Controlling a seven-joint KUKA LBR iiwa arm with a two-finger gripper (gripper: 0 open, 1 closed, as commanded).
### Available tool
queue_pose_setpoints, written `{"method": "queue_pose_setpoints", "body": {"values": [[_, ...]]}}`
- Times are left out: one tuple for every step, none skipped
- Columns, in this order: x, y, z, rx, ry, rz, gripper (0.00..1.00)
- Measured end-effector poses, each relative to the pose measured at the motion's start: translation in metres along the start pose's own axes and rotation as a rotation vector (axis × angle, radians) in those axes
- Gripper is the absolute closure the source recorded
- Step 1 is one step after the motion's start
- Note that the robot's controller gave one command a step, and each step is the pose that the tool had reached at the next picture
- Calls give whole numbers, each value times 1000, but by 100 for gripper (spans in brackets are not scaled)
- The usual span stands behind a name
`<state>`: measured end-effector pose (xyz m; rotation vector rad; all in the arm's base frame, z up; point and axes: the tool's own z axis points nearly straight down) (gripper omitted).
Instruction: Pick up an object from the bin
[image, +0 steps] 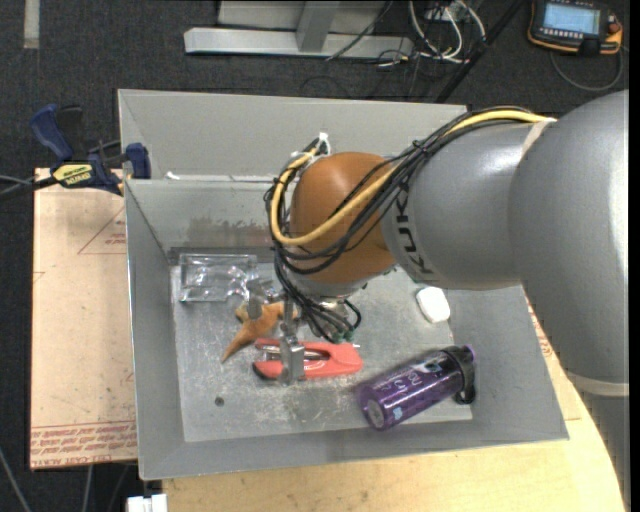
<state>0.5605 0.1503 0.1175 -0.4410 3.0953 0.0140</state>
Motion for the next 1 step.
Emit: {"method": "queue_pose_setpoints", "body": {"values": [[17, -42, 35, 2, -2, -105, 0]]}}
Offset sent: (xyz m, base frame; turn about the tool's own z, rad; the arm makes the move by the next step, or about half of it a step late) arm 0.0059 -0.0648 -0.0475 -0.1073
